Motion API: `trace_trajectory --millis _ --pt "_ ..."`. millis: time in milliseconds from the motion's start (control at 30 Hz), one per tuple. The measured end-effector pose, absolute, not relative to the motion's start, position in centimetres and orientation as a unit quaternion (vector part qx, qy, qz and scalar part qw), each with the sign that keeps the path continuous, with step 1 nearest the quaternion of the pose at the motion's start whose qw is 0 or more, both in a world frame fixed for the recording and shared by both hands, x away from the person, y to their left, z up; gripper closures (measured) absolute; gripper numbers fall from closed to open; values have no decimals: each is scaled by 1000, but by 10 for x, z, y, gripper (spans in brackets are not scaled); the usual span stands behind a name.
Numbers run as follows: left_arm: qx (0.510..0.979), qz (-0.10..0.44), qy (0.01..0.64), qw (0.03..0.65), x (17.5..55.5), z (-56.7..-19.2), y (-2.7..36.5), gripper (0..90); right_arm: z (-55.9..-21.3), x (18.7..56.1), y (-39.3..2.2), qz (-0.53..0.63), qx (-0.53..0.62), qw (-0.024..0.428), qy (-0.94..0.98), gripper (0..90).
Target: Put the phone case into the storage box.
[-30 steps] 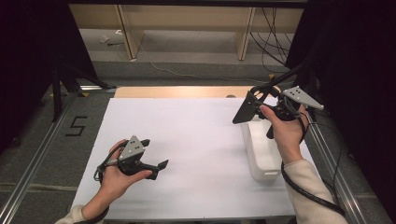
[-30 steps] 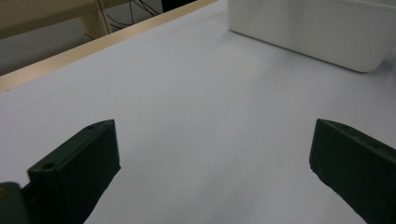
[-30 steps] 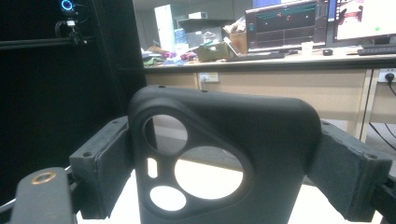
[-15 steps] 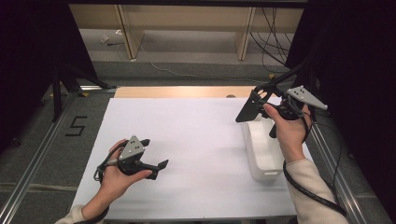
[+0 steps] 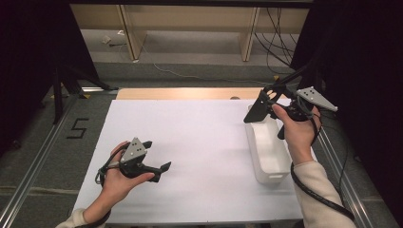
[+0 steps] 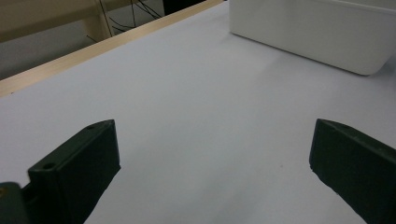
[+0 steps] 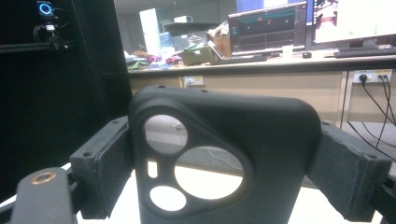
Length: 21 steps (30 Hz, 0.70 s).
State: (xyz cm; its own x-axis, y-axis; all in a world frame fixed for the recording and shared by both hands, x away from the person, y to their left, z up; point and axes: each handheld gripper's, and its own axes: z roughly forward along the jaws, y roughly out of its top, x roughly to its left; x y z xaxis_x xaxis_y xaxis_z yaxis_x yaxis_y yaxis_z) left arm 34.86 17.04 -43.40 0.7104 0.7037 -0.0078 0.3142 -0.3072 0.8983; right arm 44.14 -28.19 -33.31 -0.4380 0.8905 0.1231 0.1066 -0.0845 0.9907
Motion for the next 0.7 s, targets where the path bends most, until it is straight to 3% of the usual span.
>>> trace_trajectory --millis 700 --pt "781 200 327 493 349 -433 171 12 -336 444 -289 588 435 339 592 153"
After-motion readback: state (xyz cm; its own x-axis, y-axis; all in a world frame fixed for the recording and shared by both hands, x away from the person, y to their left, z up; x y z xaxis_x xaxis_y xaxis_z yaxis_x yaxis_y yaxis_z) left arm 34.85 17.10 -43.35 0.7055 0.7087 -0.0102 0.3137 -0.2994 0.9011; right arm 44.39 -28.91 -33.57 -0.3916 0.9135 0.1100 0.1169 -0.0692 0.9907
